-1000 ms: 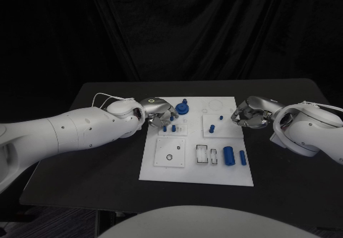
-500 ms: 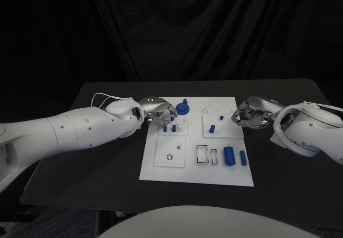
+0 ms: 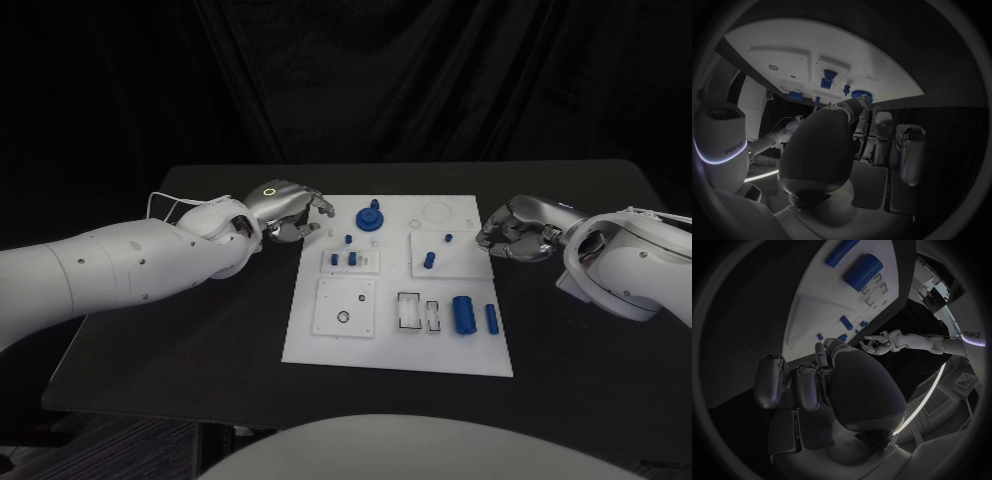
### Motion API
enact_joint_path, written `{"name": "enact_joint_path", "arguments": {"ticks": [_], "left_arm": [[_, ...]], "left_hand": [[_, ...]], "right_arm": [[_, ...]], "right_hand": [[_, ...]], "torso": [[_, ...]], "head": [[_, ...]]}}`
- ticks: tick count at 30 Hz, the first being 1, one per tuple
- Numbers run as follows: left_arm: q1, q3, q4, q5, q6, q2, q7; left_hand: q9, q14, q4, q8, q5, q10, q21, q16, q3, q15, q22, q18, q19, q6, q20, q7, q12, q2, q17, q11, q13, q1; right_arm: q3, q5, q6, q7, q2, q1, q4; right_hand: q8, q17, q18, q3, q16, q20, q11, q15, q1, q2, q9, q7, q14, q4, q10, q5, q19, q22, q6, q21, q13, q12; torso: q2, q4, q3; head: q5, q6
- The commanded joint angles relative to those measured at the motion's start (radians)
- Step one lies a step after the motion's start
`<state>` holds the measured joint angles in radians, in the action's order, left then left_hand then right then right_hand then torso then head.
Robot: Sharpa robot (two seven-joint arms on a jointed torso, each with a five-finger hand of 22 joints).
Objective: Assemble the parts on the task board
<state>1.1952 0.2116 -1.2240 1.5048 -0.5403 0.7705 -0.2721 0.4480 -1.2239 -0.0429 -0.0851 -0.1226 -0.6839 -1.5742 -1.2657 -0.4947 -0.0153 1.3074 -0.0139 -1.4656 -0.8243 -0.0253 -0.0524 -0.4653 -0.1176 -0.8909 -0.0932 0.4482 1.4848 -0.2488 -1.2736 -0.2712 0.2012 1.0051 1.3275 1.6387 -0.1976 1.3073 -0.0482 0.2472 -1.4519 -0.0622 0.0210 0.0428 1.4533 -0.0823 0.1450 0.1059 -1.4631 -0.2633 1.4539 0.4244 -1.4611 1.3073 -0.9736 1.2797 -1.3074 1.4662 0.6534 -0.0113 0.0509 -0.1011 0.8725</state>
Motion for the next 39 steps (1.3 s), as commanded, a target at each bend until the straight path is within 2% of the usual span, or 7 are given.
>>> {"name": "enact_joint_path", "arguments": {"ticks": [1, 4, 9, 12, 19, 25, 39], "left_arm": [[-0.001, -0.001, -0.045, -0.103, -0.151, 0.039, -0.124], [0.000, -0.001, -0.088, -0.206, -0.170, 0.083, -0.183], [0.000, 0.000, -0.155, -0.525, -0.161, 0.141, -0.329], [0.000, 0.000, -0.188, -0.789, -0.071, 0.163, -0.442], [0.000, 0.000, -0.259, -1.192, 0.192, 0.194, -0.585], [-0.001, 0.000, -0.308, -1.331, 0.358, 0.202, -0.625], [-0.003, 0.000, -0.338, -1.378, 0.417, 0.213, -0.635]], "left_hand": [[-0.003, 0.020, -0.007, -0.006, 0.000, -0.005, 0.003, 0.017, -0.011, 0.003, 0.263, 0.014, -0.105, -0.012, 0.009, -0.008, -0.034, -0.015, 0.028, 0.004, 0.017, -0.008], [-0.006, 0.082, -0.019, -0.007, 0.004, 0.003, 0.003, 0.062, -0.015, 0.007, 0.262, 0.013, -0.099, -0.023, 0.010, -0.008, -0.066, -0.019, 0.099, 0.013, 0.036, -0.014], [-0.018, 0.368, -0.093, 0.010, -0.041, 0.087, 0.008, 0.255, 0.042, -0.030, 0.095, -0.038, 0.488, -0.008, -0.035, -0.007, -0.127, -0.027, 0.294, -0.014, 0.075, -0.056], [-0.014, 0.480, -0.134, 0.000, -0.129, 0.122, 0.205, 0.363, 0.107, -0.071, -0.076, -0.066, 0.923, -0.029, -0.084, -0.033, -0.155, -0.006, 0.351, -0.043, 0.073, -0.047], [-0.043, 0.744, -0.207, 0.008, -0.215, 0.218, 0.796, 0.654, 0.240, -0.185, -0.387, -0.059, 1.226, -0.003, -0.178, -0.053, -0.118, 0.073, 0.582, -0.117, -0.063, -0.006], [-0.144, 0.822, -0.239, 0.013, -0.260, 0.306, 1.074, 0.744, 0.321, -0.180, -0.619, -0.104, 1.139, 0.055, -0.218, -0.065, -0.104, 0.115, 0.720, -0.120, -0.203, 0.029], [-0.219, 0.798, -0.233, 0.005, -0.304, 0.322, 1.156, 0.743, 0.374, -0.225, -0.695, -0.105, 1.061, 0.072, -0.261, -0.071, -0.135, 0.145, 0.800, -0.130, -0.301, 0.054]], "right_arm": [[0.001, -0.005, -0.037, -0.002, 0.005, 0.021, 0.008], [0.001, -0.015, -0.053, -0.005, 0.002, 0.044, 0.007], [0.001, -0.058, -0.072, -0.013, -0.012, 0.073, -0.006], [0.001, -0.096, -0.075, -0.019, -0.029, 0.077, -0.022], [0.001, -0.200, -0.068, -0.016, -0.048, 0.059, -0.039], [0.001, -0.302, -0.055, -0.005, -0.055, 0.036, -0.050], [0.001, -0.384, -0.040, 0.034, -0.091, -0.022, -0.092]], "right_hand": [[-0.004, 0.090, -0.021, 0.010, 0.007, 0.002, 0.000, 0.005, 0.003, -0.014, 0.000, -0.001, -0.067, 0.001, -0.021, 0.004, 0.006, 0.164, -0.008, -0.010, -0.086, -0.019], [-0.018, 0.076, -0.025, 0.014, 0.019, 0.004, -0.004, 0.008, 0.009, -0.025, 0.007, -0.007, -0.062, 0.008, -0.074, 0.003, 0.013, 0.159, -0.028, -0.029, -0.027, -0.070], [-0.049, -0.018, -0.053, 0.032, 0.098, 0.001, 0.001, 0.002, 0.041, -0.064, 0.034, -0.007, -0.014, 0.037, -0.377, -0.009, 0.084, 0.114, -0.055, -0.180, 0.267, -0.351], [-0.056, -0.036, -0.059, 0.054, 0.113, -0.009, 0.013, -0.009, 0.056, -0.078, 0.050, 0.002, 0.006, 0.051, -0.592, 0.003, 0.110, 0.104, -0.045, -0.224, 0.466, -0.556], [-0.062, -0.053, -0.065, 0.089, 0.124, -0.025, 0.033, -0.027, 0.067, -0.091, 0.072, 0.017, 0.029, 0.071, -0.646, 0.025, 0.133, 0.102, -0.020, -0.264, 0.555, -0.653], [-0.043, -0.079, -0.072, 0.108, 0.141, -0.038, 0.050, -0.040, 0.061, -0.106, 0.077, 0.028, 0.054, 0.087, -0.694, 0.027, 0.158, 0.099, 0.027, -0.304, 0.630, -0.728], [-0.011, -0.102, -0.078, 0.095, 0.151, -0.051, 0.077, -0.052, 0.018, -0.142, 0.073, 0.023, 0.077, 0.088, -0.778, -0.005, 0.180, 0.094, 0.096, -0.344, 0.715, -0.809]], "torso": [[0.000, -0.0008, -0.0023], [-0.001, -0.0005, -0.0035], [0.001, -0.0035, -0.0111], [0.003, -0.0103, -0.0175], [0.006, -0.0276, -0.0354], [0.011, -0.0496, -0.0556], [0.034, -0.0752, -0.0973]], "head": [[0.003, 0.000], [0.004, 0.000], [0.007, 0.000], [0.009, 0.000], [0.021, 0.000], [0.050, 0.000], [0.087, 0.000]]}}
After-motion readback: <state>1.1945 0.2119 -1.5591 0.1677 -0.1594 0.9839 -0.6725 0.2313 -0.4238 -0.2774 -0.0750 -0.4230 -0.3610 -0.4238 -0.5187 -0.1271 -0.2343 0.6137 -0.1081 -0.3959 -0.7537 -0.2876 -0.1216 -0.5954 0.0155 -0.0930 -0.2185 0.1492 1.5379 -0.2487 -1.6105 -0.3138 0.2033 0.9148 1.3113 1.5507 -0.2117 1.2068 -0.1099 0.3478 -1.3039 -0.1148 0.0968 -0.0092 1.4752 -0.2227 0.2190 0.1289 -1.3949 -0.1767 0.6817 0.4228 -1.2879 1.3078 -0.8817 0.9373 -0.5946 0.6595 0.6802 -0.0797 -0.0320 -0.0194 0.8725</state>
